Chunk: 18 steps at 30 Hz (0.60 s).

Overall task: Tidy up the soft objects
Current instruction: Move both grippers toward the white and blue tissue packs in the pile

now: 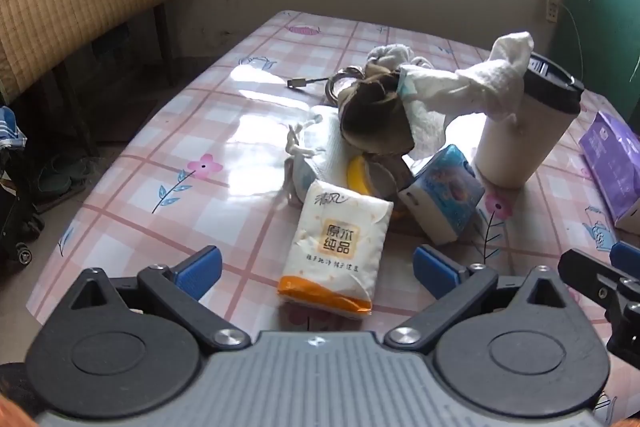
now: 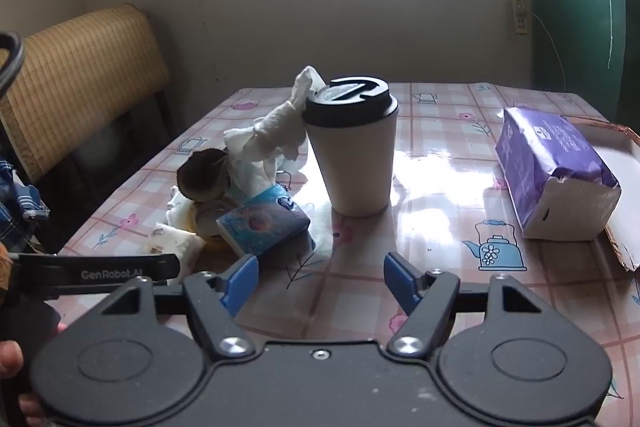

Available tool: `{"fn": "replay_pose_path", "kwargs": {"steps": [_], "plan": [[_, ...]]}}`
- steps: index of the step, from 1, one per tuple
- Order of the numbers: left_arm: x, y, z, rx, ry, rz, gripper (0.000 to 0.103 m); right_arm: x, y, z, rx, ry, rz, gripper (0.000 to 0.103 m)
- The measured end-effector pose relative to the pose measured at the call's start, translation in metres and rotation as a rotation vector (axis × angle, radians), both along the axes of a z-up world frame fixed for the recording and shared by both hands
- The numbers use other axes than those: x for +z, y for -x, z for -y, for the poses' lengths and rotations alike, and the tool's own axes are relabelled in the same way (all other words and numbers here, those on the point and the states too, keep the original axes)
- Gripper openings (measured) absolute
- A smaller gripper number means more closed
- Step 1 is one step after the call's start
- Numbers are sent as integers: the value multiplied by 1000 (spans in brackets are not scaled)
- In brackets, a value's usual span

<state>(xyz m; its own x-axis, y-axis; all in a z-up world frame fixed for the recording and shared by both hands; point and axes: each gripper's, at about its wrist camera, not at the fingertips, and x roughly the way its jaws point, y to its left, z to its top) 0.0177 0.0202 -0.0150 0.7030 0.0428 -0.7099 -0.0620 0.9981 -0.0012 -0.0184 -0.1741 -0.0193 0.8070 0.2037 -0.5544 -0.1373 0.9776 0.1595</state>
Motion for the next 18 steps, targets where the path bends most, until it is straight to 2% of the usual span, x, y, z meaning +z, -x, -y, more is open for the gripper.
{"fn": "replay_pose_path", "kwargs": {"steps": [10, 18], "plan": [[-15, -13, -4, -6, -56, -43, 103, -7, -5, -8, -1, -14, -29, 82], [-19, -22, -1, -20, -74, -33, 103, -9, -22, -18, -34, -50, -76, 82]]}}
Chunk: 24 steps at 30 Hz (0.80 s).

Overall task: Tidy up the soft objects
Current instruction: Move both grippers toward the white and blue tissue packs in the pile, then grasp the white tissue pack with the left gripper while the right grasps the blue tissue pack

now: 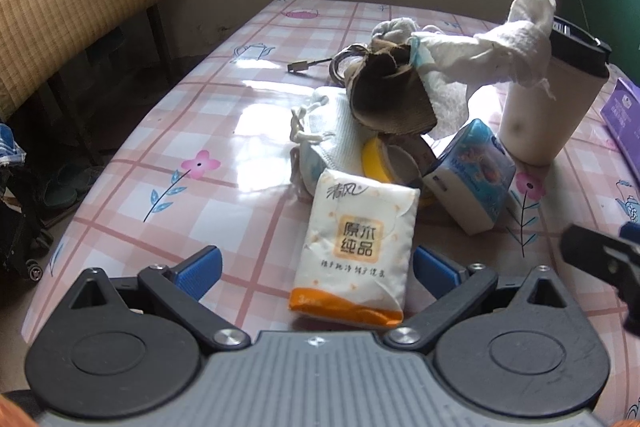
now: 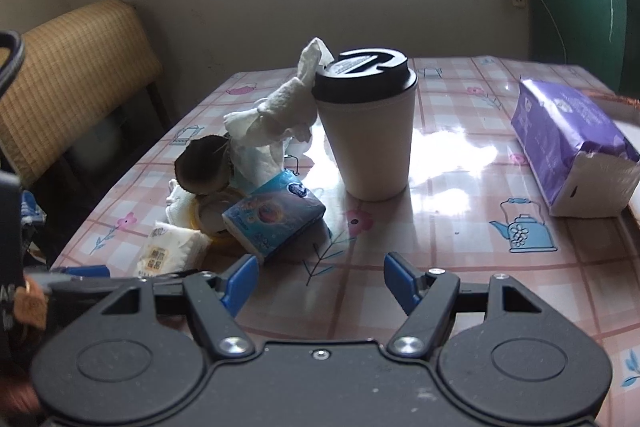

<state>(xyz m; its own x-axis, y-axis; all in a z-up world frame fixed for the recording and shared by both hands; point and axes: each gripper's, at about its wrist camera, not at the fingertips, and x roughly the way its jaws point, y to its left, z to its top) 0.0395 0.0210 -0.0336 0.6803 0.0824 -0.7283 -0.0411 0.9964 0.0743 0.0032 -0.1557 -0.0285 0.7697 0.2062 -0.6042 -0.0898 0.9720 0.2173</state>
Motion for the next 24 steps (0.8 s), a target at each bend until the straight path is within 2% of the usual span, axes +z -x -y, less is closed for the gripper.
{"fn": "replay_pose_path", "kwargs": {"steps": [3, 7, 13, 16, 20, 24], "plan": [[-1, -2, -1, -2, 0, 13, 103, 0, -13, -3, -30, -69, -42, 82], [-6, -5, -5, -18, 30, 8, 92, 1, -32, -11, -78, -115, -71, 82], [-9, -7, -4, -33, 19, 24, 76, -3, -66, -26, -156, -182, -160, 82], [-9, -10, -5, -39, 29, 31, 76, -4, -80, -32, -175, -197, -175, 82], [-9, -14, -6, -30, 32, 38, 80, -7, -96, -36, -205, -202, -237, 82], [-10, -18, -7, -29, 25, 37, 81, -10, -100, -42, -201, -172, -224, 83]]}}
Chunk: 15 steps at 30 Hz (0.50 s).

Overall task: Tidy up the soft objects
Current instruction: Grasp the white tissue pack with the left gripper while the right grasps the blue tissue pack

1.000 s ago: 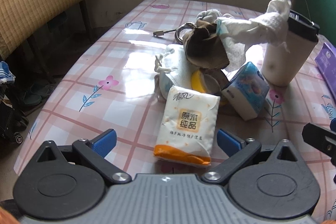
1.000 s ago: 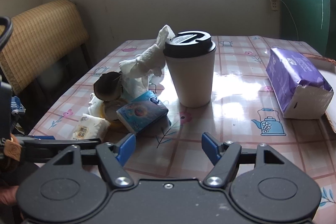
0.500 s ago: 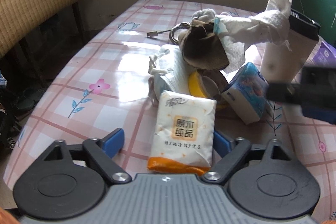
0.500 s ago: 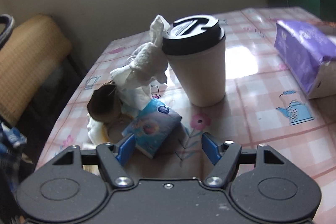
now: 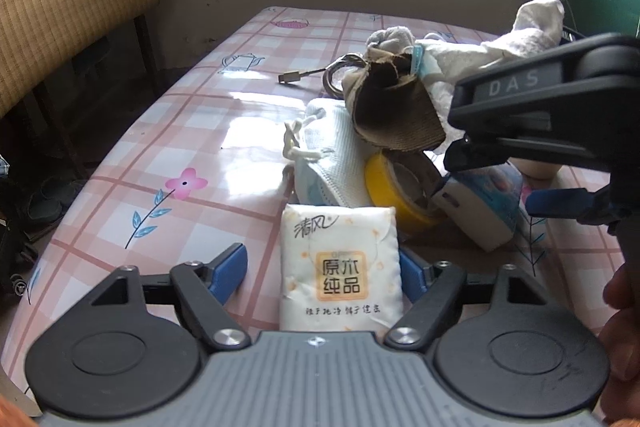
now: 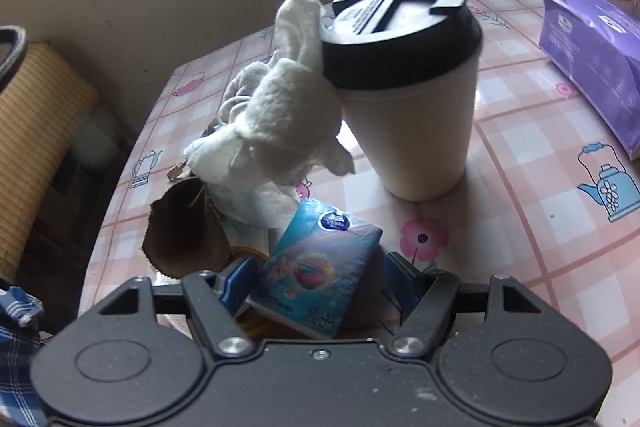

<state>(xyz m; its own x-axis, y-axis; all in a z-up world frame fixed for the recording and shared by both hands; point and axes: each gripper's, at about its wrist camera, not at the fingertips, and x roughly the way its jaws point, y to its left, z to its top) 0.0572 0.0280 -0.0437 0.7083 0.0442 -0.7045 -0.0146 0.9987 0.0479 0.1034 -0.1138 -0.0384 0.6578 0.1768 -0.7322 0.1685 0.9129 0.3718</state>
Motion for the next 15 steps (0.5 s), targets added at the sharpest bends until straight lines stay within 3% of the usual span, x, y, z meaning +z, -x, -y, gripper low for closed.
{"fn": "replay_pose_path", "kwargs": {"steps": [5, 10, 14, 15], "plan": [[1, 0, -2, 8, 8, 2, 81, 9, 8, -1, -128, 89, 38, 84], [0, 1, 1, 3, -8, 6, 82, -5, -9, -4, -71, 33, -77, 84], [0, 1, 1, 7, -9, 13, 79, -9, -15, -11, -41, 67, -73, 84], [-1, 1, 1, 9, -14, 17, 79, -9, -15, -12, -29, 76, -73, 80]]}}
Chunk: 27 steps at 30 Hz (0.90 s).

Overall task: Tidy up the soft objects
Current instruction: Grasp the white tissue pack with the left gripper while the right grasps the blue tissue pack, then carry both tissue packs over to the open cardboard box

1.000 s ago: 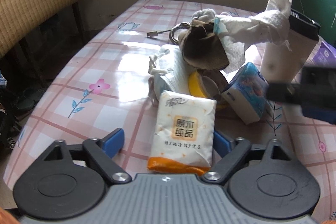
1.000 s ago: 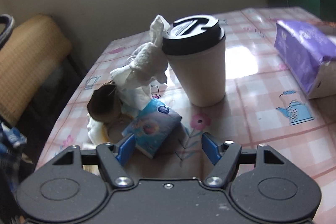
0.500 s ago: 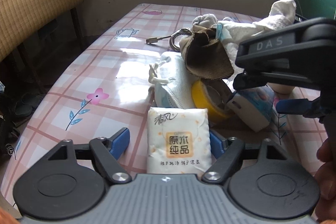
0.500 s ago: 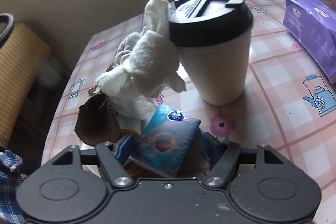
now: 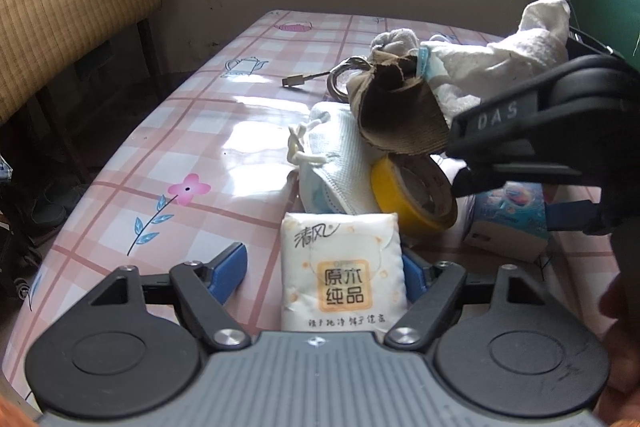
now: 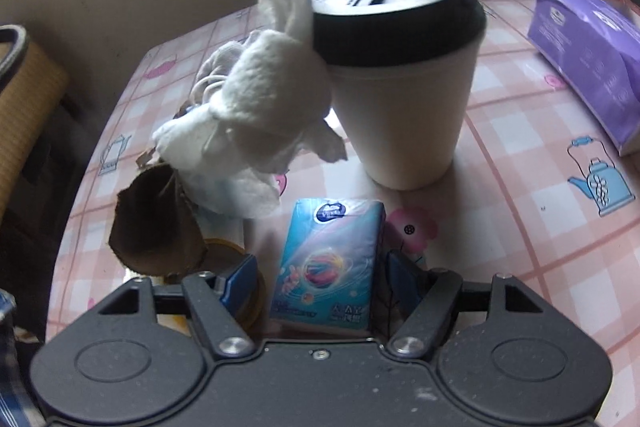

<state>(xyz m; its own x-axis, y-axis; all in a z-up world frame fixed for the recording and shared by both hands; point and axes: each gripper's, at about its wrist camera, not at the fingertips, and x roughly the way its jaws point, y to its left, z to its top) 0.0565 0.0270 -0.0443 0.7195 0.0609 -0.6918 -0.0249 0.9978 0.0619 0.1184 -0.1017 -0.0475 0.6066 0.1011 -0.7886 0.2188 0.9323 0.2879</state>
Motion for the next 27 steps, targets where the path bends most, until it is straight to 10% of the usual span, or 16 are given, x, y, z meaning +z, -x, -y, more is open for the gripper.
{"fn": "replay_pose_path", "kwargs": {"steps": [4, 27], "plan": [[2, 4, -2, 0, -5, 25, 57, -1, 6, 3, 80, 18, 42, 65], [92, -35, -12, 65, 88, 141, 55, 89, 19, -5, 355, 183, 300, 65]]}}
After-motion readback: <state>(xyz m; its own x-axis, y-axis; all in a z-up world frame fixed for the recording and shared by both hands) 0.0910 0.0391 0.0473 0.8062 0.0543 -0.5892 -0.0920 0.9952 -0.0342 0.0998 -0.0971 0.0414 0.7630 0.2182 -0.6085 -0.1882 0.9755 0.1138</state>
